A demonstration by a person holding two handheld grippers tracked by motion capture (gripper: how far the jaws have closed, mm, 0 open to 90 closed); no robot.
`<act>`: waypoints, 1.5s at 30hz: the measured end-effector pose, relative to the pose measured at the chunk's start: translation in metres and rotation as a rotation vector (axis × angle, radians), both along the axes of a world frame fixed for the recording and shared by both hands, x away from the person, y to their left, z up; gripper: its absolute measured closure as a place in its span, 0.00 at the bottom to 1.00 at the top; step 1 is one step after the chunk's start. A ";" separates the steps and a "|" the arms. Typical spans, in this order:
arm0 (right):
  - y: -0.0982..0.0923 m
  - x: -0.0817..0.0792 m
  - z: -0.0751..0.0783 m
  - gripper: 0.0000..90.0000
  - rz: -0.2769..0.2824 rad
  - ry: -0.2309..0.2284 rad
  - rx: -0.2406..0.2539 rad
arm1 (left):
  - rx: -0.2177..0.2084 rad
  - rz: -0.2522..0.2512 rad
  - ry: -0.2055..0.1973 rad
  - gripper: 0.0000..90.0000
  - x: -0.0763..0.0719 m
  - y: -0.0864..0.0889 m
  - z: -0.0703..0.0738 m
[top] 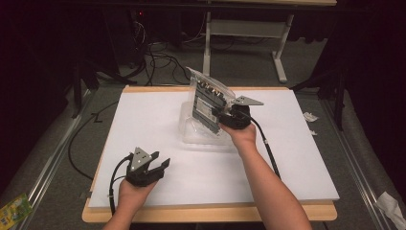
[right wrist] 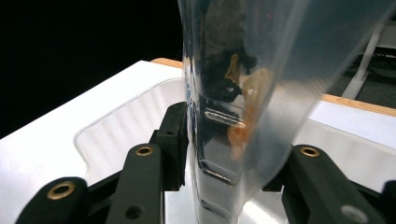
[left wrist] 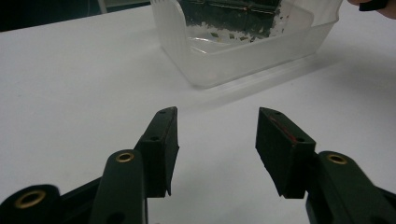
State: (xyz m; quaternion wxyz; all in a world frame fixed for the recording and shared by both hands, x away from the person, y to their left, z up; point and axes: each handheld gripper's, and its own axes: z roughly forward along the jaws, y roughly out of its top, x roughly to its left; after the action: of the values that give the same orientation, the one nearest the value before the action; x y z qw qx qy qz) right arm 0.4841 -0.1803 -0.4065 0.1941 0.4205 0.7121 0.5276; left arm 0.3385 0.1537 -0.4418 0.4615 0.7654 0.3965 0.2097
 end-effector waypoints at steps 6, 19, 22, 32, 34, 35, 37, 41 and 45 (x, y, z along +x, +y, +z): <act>-0.001 0.001 0.001 0.60 0.001 0.011 0.003 | 0.003 -0.001 -0.004 0.55 0.000 0.000 0.000; -0.010 0.000 0.007 0.21 -0.014 0.027 0.022 | 0.010 -0.007 -0.006 0.55 0.000 0.000 0.000; -0.017 -0.006 0.012 0.19 -0.029 0.018 0.013 | 0.014 -0.008 -0.009 0.54 0.000 0.000 0.000; -0.045 -0.031 0.019 0.16 -0.039 -0.007 0.007 | 0.019 -0.010 -0.015 0.54 -0.001 -0.001 0.000; -0.048 -0.034 0.020 0.16 -0.037 -0.010 0.007 | 0.020 -0.011 -0.016 0.54 -0.001 -0.001 0.000; -0.051 -0.037 0.021 0.15 -0.040 -0.012 0.006 | 0.018 -0.010 -0.017 0.53 -0.001 -0.001 0.000; -0.058 -0.043 0.022 0.14 -0.038 -0.015 0.009 | 0.023 -0.012 -0.019 0.53 -0.002 -0.001 0.000; -0.069 -0.055 0.024 0.11 -0.031 -0.020 0.008 | 0.025 -0.014 -0.018 0.51 -0.002 -0.001 -0.001; -0.080 -0.070 0.025 0.07 -0.023 -0.026 0.003 | 0.027 -0.019 -0.023 0.49 -0.004 -0.001 -0.001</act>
State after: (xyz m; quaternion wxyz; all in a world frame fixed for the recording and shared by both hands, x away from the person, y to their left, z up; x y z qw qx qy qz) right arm 0.4146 -0.2601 -0.3819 0.2086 0.4220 0.7039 0.5320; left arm 0.3345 0.1527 -0.4424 0.4576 0.7728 0.3810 0.2196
